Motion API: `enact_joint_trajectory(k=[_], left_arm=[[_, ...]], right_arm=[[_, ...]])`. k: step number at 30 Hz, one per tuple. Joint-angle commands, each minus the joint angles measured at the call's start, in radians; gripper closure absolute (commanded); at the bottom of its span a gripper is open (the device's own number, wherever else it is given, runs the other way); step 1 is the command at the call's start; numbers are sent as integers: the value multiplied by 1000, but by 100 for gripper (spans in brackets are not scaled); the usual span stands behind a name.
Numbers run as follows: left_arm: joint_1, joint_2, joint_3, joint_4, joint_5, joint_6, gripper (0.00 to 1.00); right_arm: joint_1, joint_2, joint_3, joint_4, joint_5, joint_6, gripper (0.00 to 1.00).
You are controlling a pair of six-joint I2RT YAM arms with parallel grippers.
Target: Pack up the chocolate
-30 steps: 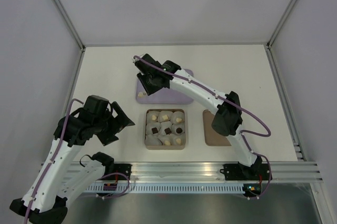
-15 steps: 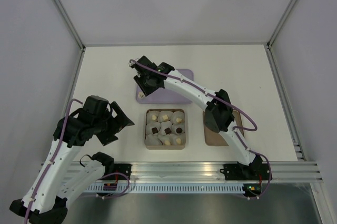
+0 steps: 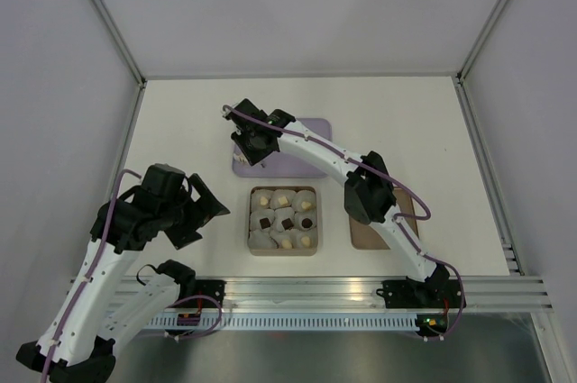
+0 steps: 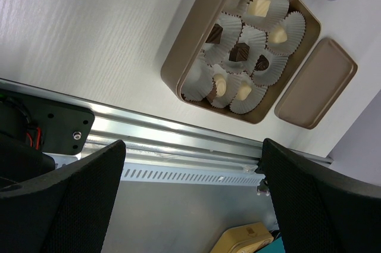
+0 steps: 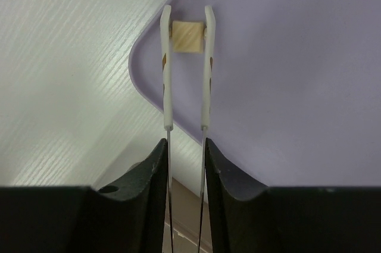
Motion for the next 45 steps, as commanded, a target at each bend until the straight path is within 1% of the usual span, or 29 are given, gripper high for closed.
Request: enact_joint_trajectory(k=[1,3,5,8,9,15,18,20,22,24,26,30,33,37,45], left_arm=[[2,-14,2,-2,-8,-3,1],[3,-15,-2,-2,-6,-6,0],[2,-19,-5,-2,-3,-8,1],[2,-19,-4,-8,6,-9,0],[3,-19,-4,-10,9,-8,0],[2,-19,-7,-39,26,-8,0],[3,-23,-9,-48,31,-6,0],[3,-22,-7,-51,34,-5,1],[3,-16,-7,-51,34,-3,0],[3,-11,-2,-51,34,-3,0],[3,-5,1,-53,31,-5,0],[3,-6,-2,-51,32,-11,1],[3,-17,-9,-53,34,-26,1],[3,-31,-10,-54,35,-41,0],[3,-40,-12,-60,29,-74,0]], right_arm=[[-1,-21,42,20,-12,-7,69],[0,-46,31,17,-6,-6,76],[0,-66,28,10,3,-1,79],[-1,-133,8,-3,3,25,80],[-1,-182,-6,-2,-2,34,82],[17,-430,-207,-35,-39,99,82],[71,-549,-350,-95,-39,115,82],[132,-630,-409,-114,-42,155,82],[199,-676,-499,-128,-57,198,82],[241,-734,-590,-123,-66,261,82],[293,-774,-638,-121,-66,295,82],[338,-799,-721,-114,-66,332,82],[345,-788,-739,-102,-65,324,82],[347,-745,-732,-91,-40,323,82],[349,-678,-707,-65,-49,316,82]])
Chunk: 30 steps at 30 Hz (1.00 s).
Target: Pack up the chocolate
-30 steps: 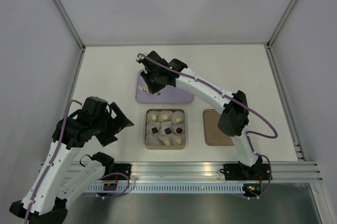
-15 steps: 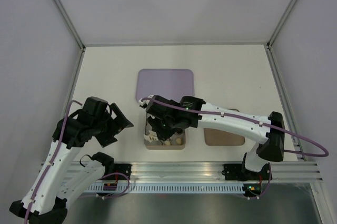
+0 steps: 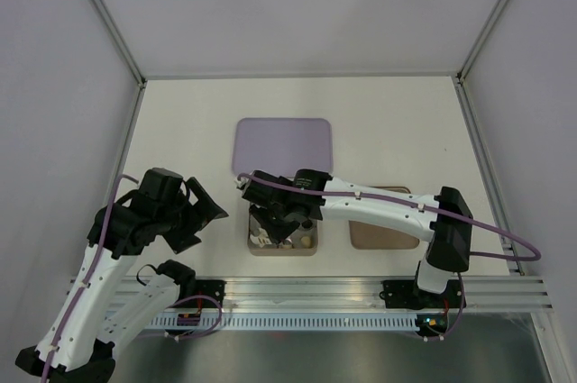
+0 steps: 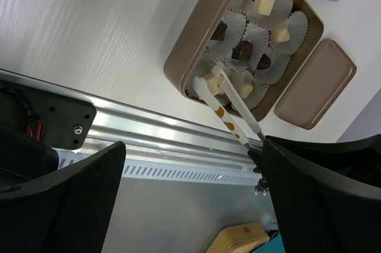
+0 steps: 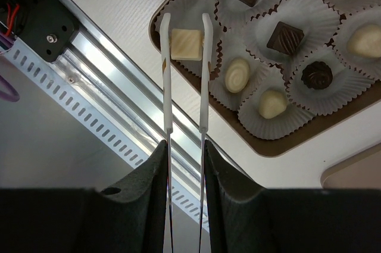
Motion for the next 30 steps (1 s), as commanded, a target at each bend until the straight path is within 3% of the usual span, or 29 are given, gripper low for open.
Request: enact_joint_trajectory(k=[1,18,25,30], left_arm=[[3,-6,-3,-34,28,-52,0],[3,-4,3,-43,24,-58,0],[3,-3,6,-43,22,-58,0],[2,0,8,-43,22,-55,0]], right_arm=[[4,15,35,31,11,13,83],[3,69,6,58,25,17,80],[4,70,14,63,28,39,65],[4,70,28,51,51,46,59]])
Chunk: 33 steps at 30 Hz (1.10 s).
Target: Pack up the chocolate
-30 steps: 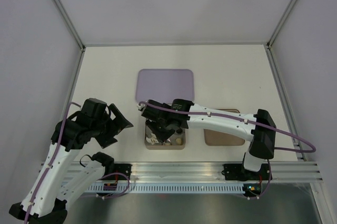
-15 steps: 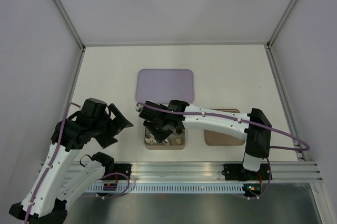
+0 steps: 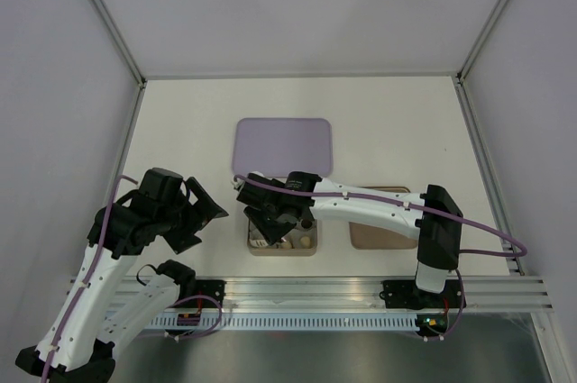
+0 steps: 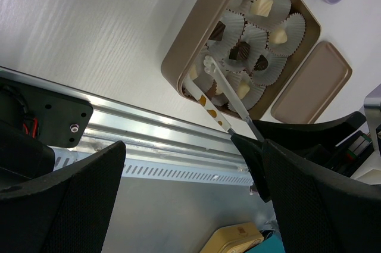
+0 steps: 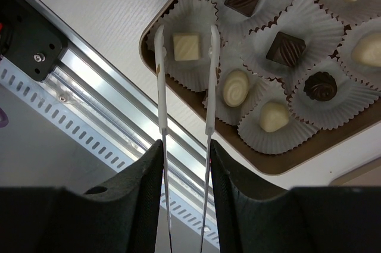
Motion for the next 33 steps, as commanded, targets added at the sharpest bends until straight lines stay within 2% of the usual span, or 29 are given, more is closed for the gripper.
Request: enact_joint_trajectory(k=[1,7,11,17,19,23,24,25,26,28,29,33], left_arm=[[3,-1,9,-43,21,-30,0],[3,-1,12,-45,22,-27,0],[3,-1,12,-46,19,-25,0],[2,5,9,-43,22,-24,0],[3,14,9,-40,25,-22,0],[3,37,10,-31,30,-11,0],[3,41,10,-31,30,-10,0],[3,51,10,-26,30,-7,0],[3,55,12,-20,28,-7,0],[3,68,16,-10,28,-5,0],[3,72,19,1,28,-5,0],[3,95,33,15,35,12,0]], right_arm=[[4,-2,28,5,33,20,59],[4,-27,49,-12,59,27,62],[3,-71,141,-63,129,53,63],[-22,-217,159,-90,234,130,64],[-80,-249,119,-80,248,130,64],[-290,-295,51,-32,280,37,64],[-392,-286,44,-20,283,9,64],[-442,-274,34,-5,289,-17,63],[-541,-237,30,37,283,-58,63],[-640,-187,19,90,237,-83,64],[-727,-124,20,141,222,-92,66],[-859,71,132,181,205,-180,66]])
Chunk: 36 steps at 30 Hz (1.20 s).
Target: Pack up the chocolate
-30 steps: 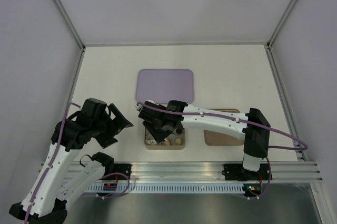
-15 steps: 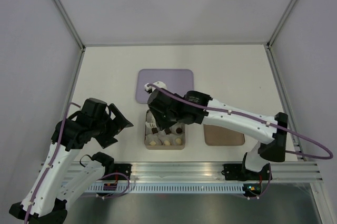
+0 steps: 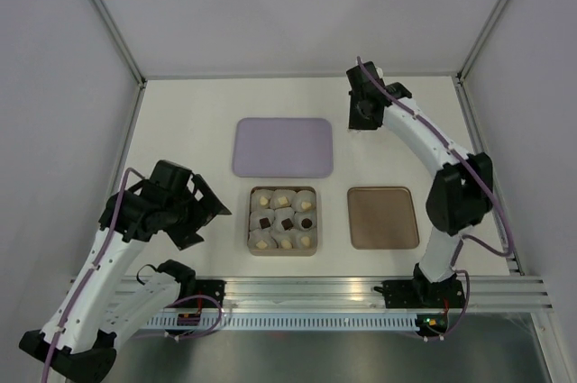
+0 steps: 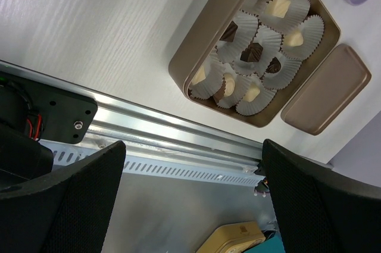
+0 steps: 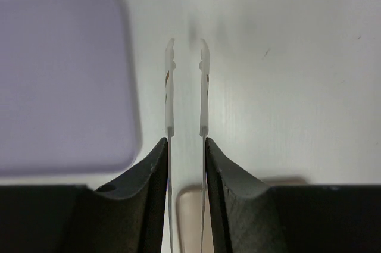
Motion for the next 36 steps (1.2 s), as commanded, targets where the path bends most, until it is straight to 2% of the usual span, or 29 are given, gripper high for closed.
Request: enact_joint_trajectory(k=[1,5,10,15,16,17,18,19,24,27,29,31,36], left_arm=[[2,19,36,11,32,11,0],[3,24,48,11,23,5,0],[3,7,42,10,16,-15,0],[2,-1,39,8,18,-27,0],[3,-1,40,10,16,-29,0],[3,-1,42,8,16,-30,0],[3,-1,42,10,16,-32,0],[3,7,45,8,18,-32,0],[2,22,57,8,33,-12,0],[2,25,56,8,43,-7,0],[2,28,53,8,55,-7,0],[2,27,50,8,64,-1,0],[2,29,47,7,70,28,0]], right_arm=[[-77,145,113,79,-20,-97,66],[-179,304,189,119,-42,-71,65],[-203,421,271,128,-42,-90,59],[-206,464,276,121,-40,-76,39],[-206,455,266,118,-37,-76,25],[-204,446,258,116,-39,-77,16],[-204,433,244,116,-40,-80,15],[-204,407,235,113,-40,-83,11],[-195,251,128,41,-97,-71,7],[-125,64,-117,-14,-95,-64,5],[-45,-79,-213,-51,-114,-35,5],[36,-192,-340,-77,-132,40,6],[152,-314,-570,-63,-174,160,16]])
